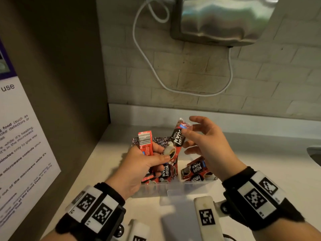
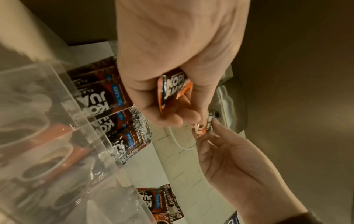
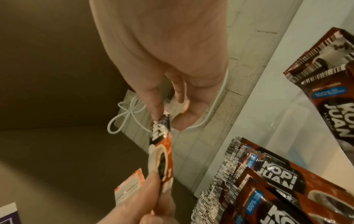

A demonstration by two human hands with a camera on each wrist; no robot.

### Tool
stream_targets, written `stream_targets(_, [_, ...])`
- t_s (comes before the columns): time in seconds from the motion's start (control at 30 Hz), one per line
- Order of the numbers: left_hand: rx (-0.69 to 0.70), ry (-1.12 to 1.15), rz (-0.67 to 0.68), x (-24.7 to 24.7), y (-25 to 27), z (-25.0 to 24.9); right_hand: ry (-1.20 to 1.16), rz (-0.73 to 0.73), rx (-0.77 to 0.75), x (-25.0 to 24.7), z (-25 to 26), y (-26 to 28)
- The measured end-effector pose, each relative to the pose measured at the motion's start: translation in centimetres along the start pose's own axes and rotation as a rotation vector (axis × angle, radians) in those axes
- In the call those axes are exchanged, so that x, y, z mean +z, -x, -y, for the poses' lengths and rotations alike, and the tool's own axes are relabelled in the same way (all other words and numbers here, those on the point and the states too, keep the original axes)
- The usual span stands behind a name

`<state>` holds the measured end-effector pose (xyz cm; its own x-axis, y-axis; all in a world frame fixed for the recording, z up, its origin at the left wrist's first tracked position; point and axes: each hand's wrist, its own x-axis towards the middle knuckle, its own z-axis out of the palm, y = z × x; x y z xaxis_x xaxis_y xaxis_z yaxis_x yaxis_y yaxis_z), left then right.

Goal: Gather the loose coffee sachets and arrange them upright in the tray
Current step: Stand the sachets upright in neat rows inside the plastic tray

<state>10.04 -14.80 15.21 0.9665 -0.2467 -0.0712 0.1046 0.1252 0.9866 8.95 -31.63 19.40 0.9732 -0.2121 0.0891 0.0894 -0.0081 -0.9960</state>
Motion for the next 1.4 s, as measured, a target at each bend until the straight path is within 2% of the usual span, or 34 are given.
stream_targets(0.17, [-0.002,0.025,-0.026,0.1,0.2,-0.8,0.097,0.025,0.026,-0.3,0.7,-1.2])
stream_targets(0.3, [-0.042,0.247,-0.240,-0.8,-0.7,-1.7,0.079,-0.050,0.058,-1.3,0.6,-2.3])
stream_targets(0.37, [-0.010,0.291,-0.295,-1.4,-0.8,-2.0,0.165,-0.017,0.081,-1.5,-0.4,-2.3])
stream_targets(0.5, [0.067,0.286,-0.313,-1.9,-0.5,-2.0,0.383,0.039,0.050,-0.9,-3.3,-2.0])
stream_targets(0.83, [0.041,0.264,-0.199,-1.9,-0.2,-1.3,0.583,0.188,0.077,0.9,-6.2,-2.0])
stream_targets(0.93, [0.045,0.231,-0.187,-1.6,-0.2,-1.2,0.610,0.165,0.068,0.9,-6.1,-2.1])
stream_targets(1.0, [0.051,0.209,-0.187,-1.5,-0.2,-1.1,0.563,0.089,0.033,0.7,-5.5,-2.1])
stream_targets(1.1, [0.057,0.185,-0.172,-1.4,-0.2,-0.9,0.333,0.005,-0.029,0.8,-3.3,-1.5])
stream_targets(1.2, [0.073,0.123,-0.115,-1.0,-0.2,-0.6,0.181,0.096,-0.045,1.4,-0.8,-0.6])
stream_targets(1.3, [0.108,0.078,-0.046,-0.4,0.0,-0.6,0.326,0.208,-0.075,1.9,0.8,-0.1])
stream_targets(1.4, [0.105,0.120,-0.015,-0.4,0.1,-0.8,0.274,0.248,-0.087,1.8,1.7,0.1])
